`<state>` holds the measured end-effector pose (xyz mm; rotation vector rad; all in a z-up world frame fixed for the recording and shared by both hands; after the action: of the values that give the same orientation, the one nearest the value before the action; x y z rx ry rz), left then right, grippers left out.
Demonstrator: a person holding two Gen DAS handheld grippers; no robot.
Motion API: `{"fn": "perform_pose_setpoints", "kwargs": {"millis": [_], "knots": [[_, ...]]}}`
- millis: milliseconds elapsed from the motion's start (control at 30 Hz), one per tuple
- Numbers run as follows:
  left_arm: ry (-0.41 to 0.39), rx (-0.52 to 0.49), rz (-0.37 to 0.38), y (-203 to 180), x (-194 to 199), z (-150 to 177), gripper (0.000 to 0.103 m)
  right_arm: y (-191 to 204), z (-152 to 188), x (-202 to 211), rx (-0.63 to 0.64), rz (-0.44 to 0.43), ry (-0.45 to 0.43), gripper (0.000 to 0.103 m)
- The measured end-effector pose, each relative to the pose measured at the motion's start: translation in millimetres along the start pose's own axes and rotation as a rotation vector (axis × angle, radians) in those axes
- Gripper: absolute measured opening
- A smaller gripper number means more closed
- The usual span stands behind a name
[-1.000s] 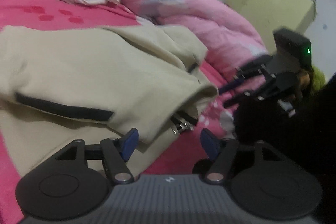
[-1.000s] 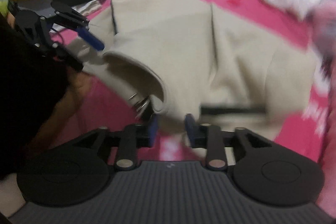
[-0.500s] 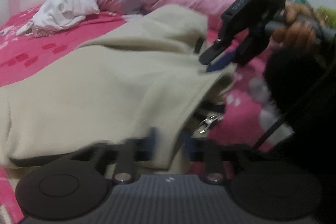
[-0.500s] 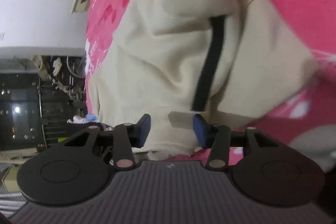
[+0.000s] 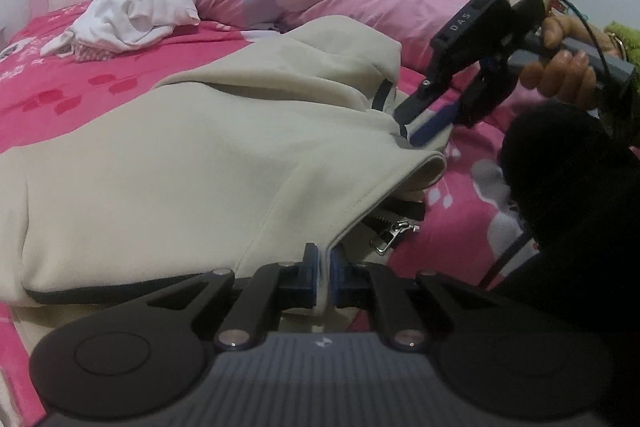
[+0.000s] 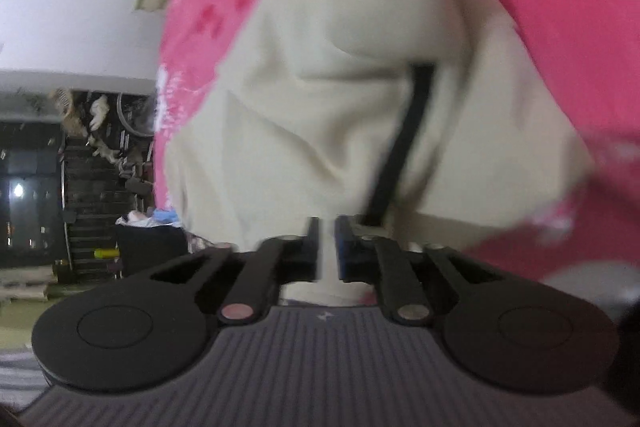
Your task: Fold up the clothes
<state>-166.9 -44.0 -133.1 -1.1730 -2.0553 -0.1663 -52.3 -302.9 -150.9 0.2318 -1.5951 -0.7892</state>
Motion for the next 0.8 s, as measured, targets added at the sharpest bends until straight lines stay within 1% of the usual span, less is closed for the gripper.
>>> {"fn": "perform_pose_setpoints", "kwargs": {"millis": [33,67,133,200,233,267,333,367,467,500,567,633,700,733,767,800], "knots": [[-0.002,-0.005,0.002,0.2,0.1,-0.2,0.007,-2.9,1.1,-2.6,-0.011,0.014,-0.006,0.042],[-0.002,-0.009,0.004,0.5,0.1,-0.1,0.007,-4.4,1.7,-5.1,-0.011,0.029,-0.019,0.045],[0.002,-0.021,0.004,1.0,-0.5,1.3,0.007,-6.9,2.0,-12.2,-0.011,0.047,-0.03,0.045],[0.007,-0.031,0.002,0.7,-2.0,3.2,0.007,-5.4,4.8,-20.9,-0.009,0.027,-0.016,0.045],[0.009,-0.035,0.001,0.4,-3.0,4.2,0.007,-4.0,6.6,-25.3,-0.005,0.017,-0.008,0.042],[0.012,-0.035,0.004,0.5,-3.3,4.8,0.007,-1.5,7.3,-26.2,0.011,0.014,-0.011,0.031],[0.013,-0.017,0.023,0.5,-0.9,3.7,0.006,6.0,5.5,-18.4,0.077,0.026,-0.047,0.019],[0.006,-0.007,0.038,-0.1,1.6,1.6,0.006,9.8,4.5,-14.6,0.11,0.032,-0.065,0.017],[-0.001,0.011,0.072,-2.0,5.5,-2.7,0.006,29.2,3.7,7.3,0.236,0.025,-0.132,0.016],[0.016,0.005,0.076,-2.2,2.1,0.2,0.006,32.1,4.6,10.5,0.266,0.031,-0.138,0.016],[0.05,-0.008,0.085,-2.8,-4.5,5.9,0.006,29.4,7.9,6.9,0.305,0.075,-0.123,0.016],[0.078,0.011,0.096,-0.8,-13.0,13.1,0.007,18.5,14.4,-13.6,0.358,0.174,-0.077,0.018],[0.092,0.034,0.088,1.7,-17.1,16.9,0.011,14.3,18.6,-29.3,0.391,0.225,-0.056,0.021],[0.09,0.053,0.108,2.2,-14.0,16.1,0.013,15.7,19.1,-30.1,0.406,0.236,-0.059,0.021],[0.087,0.076,0.128,2.7,-8.8,15.4,0.02,17.8,19.4,-28.9,0.42,0.244,-0.064,0.026],[0.08,0.101,0.145,4.1,-0.9,15.7,0.03,20.9,20.2,-23.4,0.437,0.255,-0.072,0.029]]}}
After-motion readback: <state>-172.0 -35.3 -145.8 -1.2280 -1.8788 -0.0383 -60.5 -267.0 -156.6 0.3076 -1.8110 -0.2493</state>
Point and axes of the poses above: each gripper's, at about its wrist camera, not at the fingertips, and x roughly against the way its jaws point, y to its left, z to its underside, the point moved 6 cm from there along -x, roughly the way its jaws point, and after that the axes turned 8 degrees about z, right-handed, at the moved point
